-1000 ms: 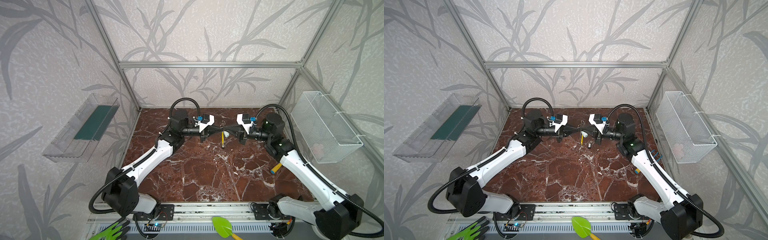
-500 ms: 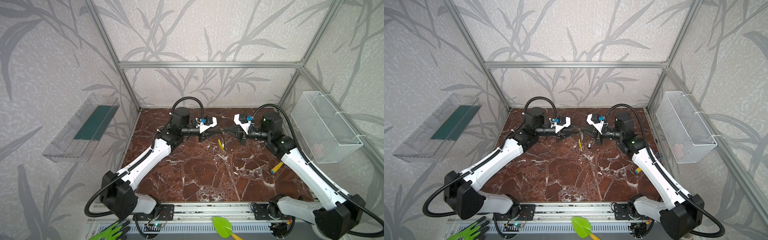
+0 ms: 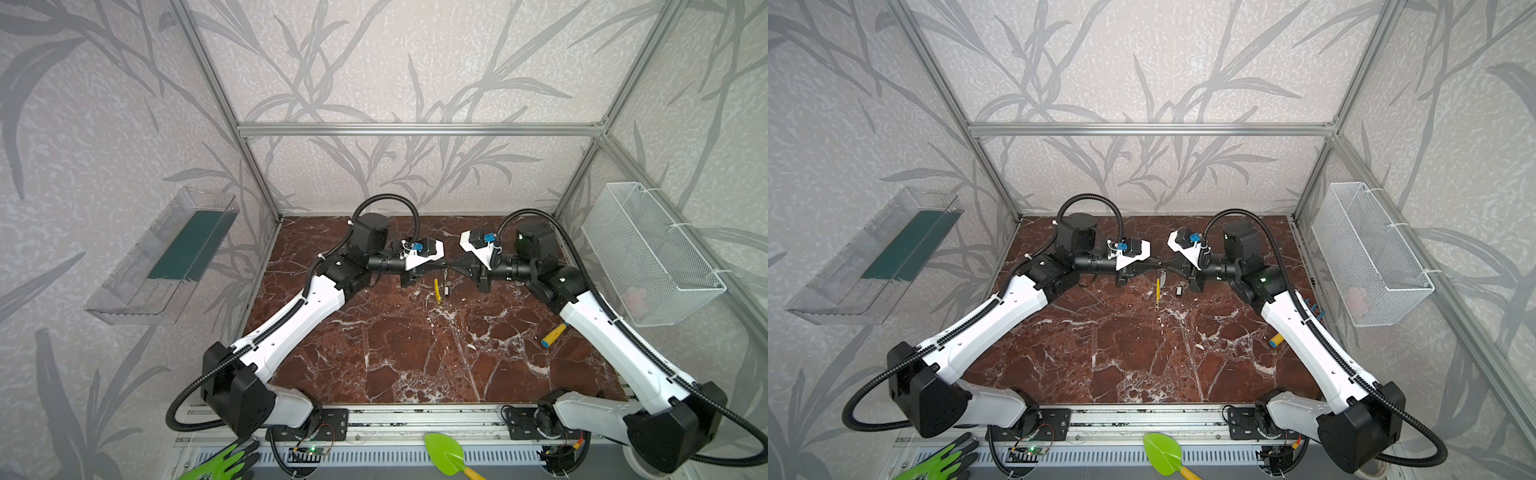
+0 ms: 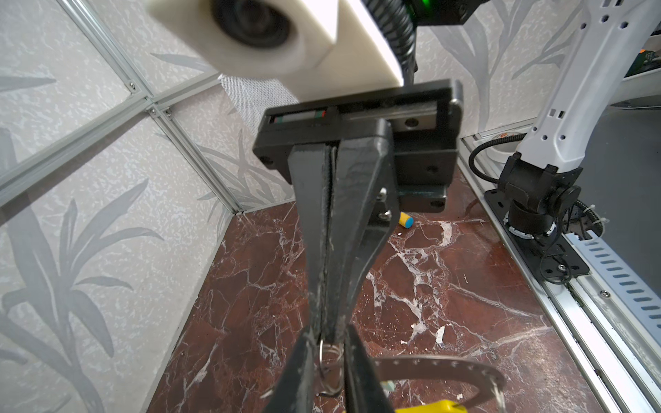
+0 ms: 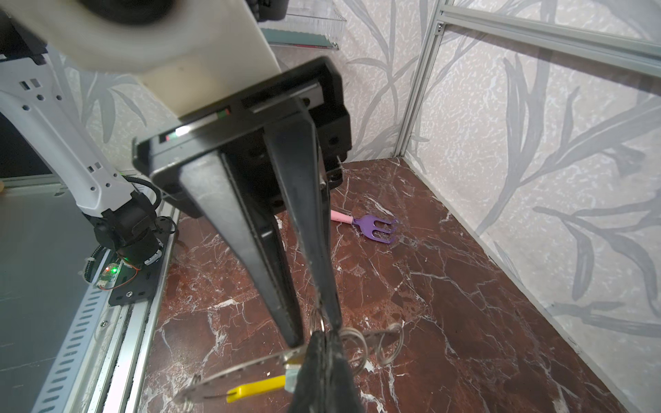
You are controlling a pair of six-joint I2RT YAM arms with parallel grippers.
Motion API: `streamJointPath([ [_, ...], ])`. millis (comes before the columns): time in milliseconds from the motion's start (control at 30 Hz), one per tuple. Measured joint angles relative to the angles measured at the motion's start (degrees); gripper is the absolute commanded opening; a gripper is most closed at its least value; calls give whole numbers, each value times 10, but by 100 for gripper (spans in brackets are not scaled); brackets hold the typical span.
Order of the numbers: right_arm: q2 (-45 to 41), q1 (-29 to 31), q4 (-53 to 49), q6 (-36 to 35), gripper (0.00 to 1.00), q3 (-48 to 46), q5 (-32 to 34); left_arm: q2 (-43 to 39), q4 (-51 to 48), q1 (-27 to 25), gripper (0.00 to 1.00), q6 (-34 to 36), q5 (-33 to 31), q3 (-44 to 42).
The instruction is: Put the keys on the keyring
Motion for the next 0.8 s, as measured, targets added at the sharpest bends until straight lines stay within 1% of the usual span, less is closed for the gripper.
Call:
streamJointPath([
  [200, -1, 0, 0, -2, 0, 0, 2, 9, -20, -1, 18, 10, -14, 9],
  [300, -3, 0, 9, -2, 0, -1, 3, 12, -28, -3, 10, 12, -17, 16],
  [367, -6, 0, 14, -4, 0, -5, 0, 15, -32, -2, 2, 11, -19, 22],
  [400, -7, 0, 18, -5, 0, -9, 2, 17, -36, -2, 0, 11, -18, 25],
  [467, -10, -1, 28, -7, 0, -16, 2, 20, -40, -3, 0, 14, -18, 29],
  [500, -13, -1, 35, -7, 5, -21, 4, 21, -41, -3, 0, 14, -17, 30],
  [533, -16, -1, 44, -5, 18, -28, 7, 22, -42, -3, 0, 13, -17, 30],
  [600, -26, -1, 67, -1, 30, -46, 18, 24, -41, -3, 0, 11, -17, 30],
  [733, -63, -17, 133, 20, 39, -108, 53, 25, -29, -3, 0, -2, -19, 30],
  [800, -83, -31, 164, 35, 41, -145, 69, 25, -15, -3, 0, -9, -19, 30],
])
